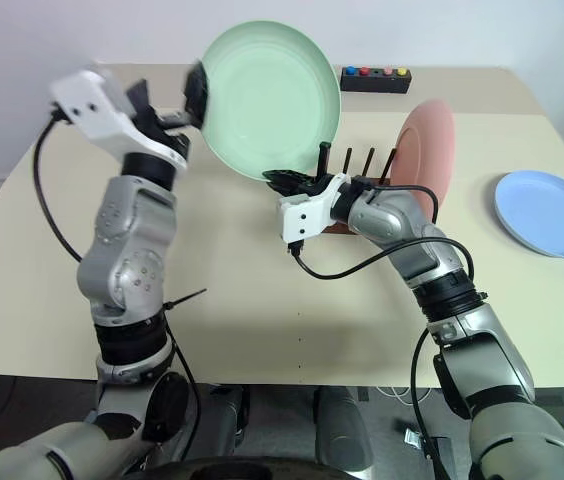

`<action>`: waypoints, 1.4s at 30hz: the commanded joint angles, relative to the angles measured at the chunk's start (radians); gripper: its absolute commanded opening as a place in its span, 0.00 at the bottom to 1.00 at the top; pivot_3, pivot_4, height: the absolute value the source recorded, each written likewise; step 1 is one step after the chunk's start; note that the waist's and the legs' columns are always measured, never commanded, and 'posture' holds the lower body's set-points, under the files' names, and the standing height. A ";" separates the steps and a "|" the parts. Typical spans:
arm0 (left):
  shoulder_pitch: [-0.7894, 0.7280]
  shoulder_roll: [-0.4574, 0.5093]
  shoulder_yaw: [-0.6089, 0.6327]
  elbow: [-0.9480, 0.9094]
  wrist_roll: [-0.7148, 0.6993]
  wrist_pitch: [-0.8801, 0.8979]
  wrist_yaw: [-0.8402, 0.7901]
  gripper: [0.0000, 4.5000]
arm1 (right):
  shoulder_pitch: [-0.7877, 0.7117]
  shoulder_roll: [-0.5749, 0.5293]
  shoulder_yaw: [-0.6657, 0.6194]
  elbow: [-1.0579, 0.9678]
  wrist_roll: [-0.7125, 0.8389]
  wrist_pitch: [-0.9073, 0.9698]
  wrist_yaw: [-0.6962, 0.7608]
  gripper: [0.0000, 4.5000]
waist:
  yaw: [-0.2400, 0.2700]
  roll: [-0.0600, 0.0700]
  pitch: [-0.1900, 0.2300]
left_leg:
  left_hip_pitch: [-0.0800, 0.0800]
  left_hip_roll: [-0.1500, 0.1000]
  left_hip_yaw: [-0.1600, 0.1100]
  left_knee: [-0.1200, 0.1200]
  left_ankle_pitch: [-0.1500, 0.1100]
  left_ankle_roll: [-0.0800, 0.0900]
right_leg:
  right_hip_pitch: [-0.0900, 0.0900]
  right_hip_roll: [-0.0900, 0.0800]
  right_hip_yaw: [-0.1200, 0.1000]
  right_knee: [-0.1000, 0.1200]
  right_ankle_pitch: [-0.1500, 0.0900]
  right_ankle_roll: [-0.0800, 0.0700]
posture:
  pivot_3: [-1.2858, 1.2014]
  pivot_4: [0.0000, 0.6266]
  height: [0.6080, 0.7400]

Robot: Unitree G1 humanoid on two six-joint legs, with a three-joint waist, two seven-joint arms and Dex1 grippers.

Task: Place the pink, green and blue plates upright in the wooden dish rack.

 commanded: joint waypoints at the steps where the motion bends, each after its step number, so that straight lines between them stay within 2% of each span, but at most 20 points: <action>1: -0.031 0.065 0.090 -0.017 -0.029 -0.058 0.006 0.99 | -0.037 0.006 -0.042 -0.014 0.049 -0.010 -0.028 0.00 | -0.001 0.000 0.000 | 0.000 0.000 0.000 0.000 0.000 0.000 | 0.000 0.000 0.000 0.000 0.000 0.000 | 0.52 0.24 0.96; 4: -0.023 0.137 0.122 0.024 -0.010 -0.052 0.009 0.99 | -0.042 0.017 -0.076 -0.020 0.133 0.018 -0.015 0.00 | 0.001 0.000 0.000 | 0.000 0.000 0.000 0.000 0.000 0.000 | 0.000 0.000 0.000 0.000 0.000 0.000 | 0.52 0.24 0.96; 5: -0.009 0.178 0.135 0.053 0.004 -0.037 0.004 0.99 | -0.042 0.026 -0.105 -0.035 0.206 0.047 0.003 0.00 | 0.003 0.000 0.000 | 0.000 0.000 0.000 0.000 0.000 0.000 | 0.000 0.000 0.000 0.000 0.000 0.000 | 0.52 0.24 0.96; 8: 0.093 0.309 0.073 0.122 0.047 0.042 -0.100 0.99 | -0.023 0.049 -0.205 -0.138 0.521 0.228 0.114 0.00 | -0.001 0.001 0.000 | 0.000 0.000 0.000 0.000 0.000 0.000 | 0.001 0.000 0.000 0.000 0.000 0.000 | 0.52 0.24 0.96; 13: 0.240 0.373 -0.013 0.117 0.014 0.071 -0.264 0.99 | 0.039 0.026 -0.336 -0.325 0.888 0.533 0.214 0.00 | 0.006 0.001 0.000 | 0.000 0.000 -0.001 0.000 0.000 0.001 | 0.001 0.000 0.000 0.000 0.000 0.000 | 0.52 0.24 0.96; 20: 0.356 0.415 -0.135 0.085 -0.023 0.060 -0.478 0.99 | 0.155 -0.053 -0.466 -0.546 1.243 0.866 0.244 0.00 | 0.001 0.001 0.000 | 0.000 0.000 -0.001 -0.001 0.000 0.001 | 0.001 0.000 0.000 0.001 0.000 0.000 | 0.52 0.24 0.96; 28: 0.473 0.497 -0.287 -0.025 -0.069 0.005 -0.747 0.99 | 0.217 -0.049 -0.581 -0.556 1.472 1.059 0.132 0.00 | 0.003 0.002 0.000 | 0.000 0.001 0.000 0.000 0.000 0.001 | 0.001 0.000 0.000 0.001 0.000 -0.001 | 0.52 0.24 0.96; 36: 0.485 0.488 -0.330 -0.039 -0.077 0.011 -0.793 0.99 | 0.216 -0.042 -0.672 -0.453 1.587 1.162 0.051 0.00 | 0.004 0.002 0.000 | 0.000 0.001 0.000 0.000 0.000 0.001 | 0.001 0.000 0.000 0.001 0.000 -0.001 | 0.52 0.24 0.96; 42: 0.490 0.478 -0.334 -0.049 -0.079 0.014 -0.792 0.99 | 0.210 -0.040 -0.673 -0.414 1.618 1.209 0.028 0.00 | 0.002 0.003 0.000 | 0.000 0.001 0.000 0.000 0.000 0.002 | 0.001 0.000 0.000 0.001 0.000 -0.001 | 0.52 0.24 0.96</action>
